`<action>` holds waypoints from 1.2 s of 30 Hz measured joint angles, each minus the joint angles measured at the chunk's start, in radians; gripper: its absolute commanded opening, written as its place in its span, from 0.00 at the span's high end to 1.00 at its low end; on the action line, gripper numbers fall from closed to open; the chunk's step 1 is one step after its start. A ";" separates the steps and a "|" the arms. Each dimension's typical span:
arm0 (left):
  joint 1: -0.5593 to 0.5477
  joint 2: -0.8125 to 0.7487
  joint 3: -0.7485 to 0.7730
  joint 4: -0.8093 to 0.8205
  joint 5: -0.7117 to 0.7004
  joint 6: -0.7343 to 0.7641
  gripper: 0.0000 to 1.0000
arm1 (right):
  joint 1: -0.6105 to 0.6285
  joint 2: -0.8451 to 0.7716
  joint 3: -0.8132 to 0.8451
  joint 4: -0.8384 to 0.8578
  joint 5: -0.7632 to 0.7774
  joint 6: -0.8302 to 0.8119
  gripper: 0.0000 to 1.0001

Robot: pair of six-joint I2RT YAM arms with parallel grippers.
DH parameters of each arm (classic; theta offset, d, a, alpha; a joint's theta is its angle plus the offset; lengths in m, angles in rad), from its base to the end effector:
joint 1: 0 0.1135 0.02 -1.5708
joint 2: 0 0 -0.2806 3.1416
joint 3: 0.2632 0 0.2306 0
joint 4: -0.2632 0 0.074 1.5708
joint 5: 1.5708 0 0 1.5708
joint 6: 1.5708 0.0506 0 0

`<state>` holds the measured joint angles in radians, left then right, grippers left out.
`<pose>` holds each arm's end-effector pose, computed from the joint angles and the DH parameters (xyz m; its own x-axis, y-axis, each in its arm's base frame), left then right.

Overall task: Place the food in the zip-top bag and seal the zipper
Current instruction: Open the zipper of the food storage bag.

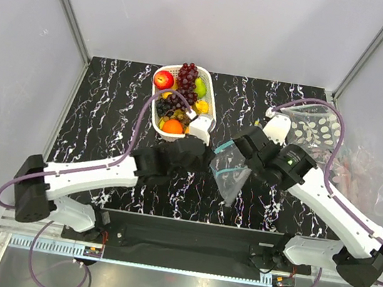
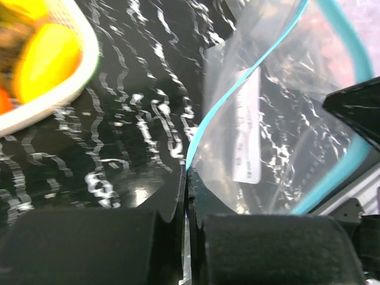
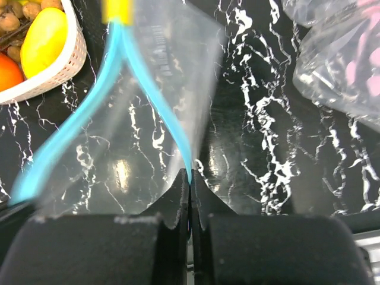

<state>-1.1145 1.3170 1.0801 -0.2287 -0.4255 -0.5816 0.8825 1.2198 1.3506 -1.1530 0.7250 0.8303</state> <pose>0.1454 -0.2488 0.3373 -0.5252 -0.0656 -0.8484 0.4388 0.8334 -0.3360 0.1497 0.1291 0.3701 -0.6302 0.1035 -0.7695 0.1583 0.9874 0.0032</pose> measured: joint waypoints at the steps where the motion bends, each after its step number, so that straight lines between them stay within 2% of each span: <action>1: 0.000 0.019 0.001 0.013 0.010 -0.010 0.95 | 0.000 0.003 0.013 -0.007 0.000 -0.014 1.00; 2: 0.000 0.038 0.001 0.025 0.023 -0.020 0.87 | 0.000 0.009 0.024 -0.016 0.000 -0.027 1.00; 3: 0.000 0.057 0.001 0.036 0.035 -0.029 0.66 | 0.000 0.020 0.037 -0.021 -0.002 -0.043 1.00; 6: 0.000 0.089 -0.001 0.061 0.064 -0.045 0.45 | -0.001 0.055 0.046 -0.015 -0.015 -0.097 1.00; 11: 0.010 0.090 -0.010 0.117 0.114 -0.043 0.43 | -0.002 0.070 -0.007 0.072 -0.100 -0.185 1.00; 14: 0.031 0.090 -0.010 0.134 0.154 -0.045 0.48 | -0.002 0.069 -0.031 0.112 -0.145 -0.214 1.00; 20: 0.066 0.114 -0.021 0.173 0.222 -0.050 0.69 | -0.003 0.055 -0.053 0.159 -0.195 -0.246 1.00; 21: 0.068 0.124 -0.023 0.172 0.234 -0.051 0.78 | -0.003 0.050 -0.058 0.163 -0.200 -0.250 1.00; 23: 0.070 0.143 -0.026 0.174 0.251 -0.055 0.88 | -0.003 0.042 -0.066 0.166 -0.208 -0.253 1.00; 24: 0.071 0.154 -0.026 0.171 0.258 -0.055 0.97 | -0.003 0.040 -0.069 0.166 -0.209 -0.254 1.00; 25: 0.074 0.163 -0.027 0.171 0.261 -0.057 1.00 | -0.003 0.040 -0.071 0.166 -0.211 -0.254 1.00; 36: 0.166 0.169 -0.056 0.117 0.263 -0.064 1.00 | -0.003 0.052 -0.076 0.131 -0.165 -0.247 1.00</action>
<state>-0.9489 1.4864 1.0241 -0.1120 -0.1623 -0.6456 0.8795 1.2716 1.2747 -1.0222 0.5602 0.5831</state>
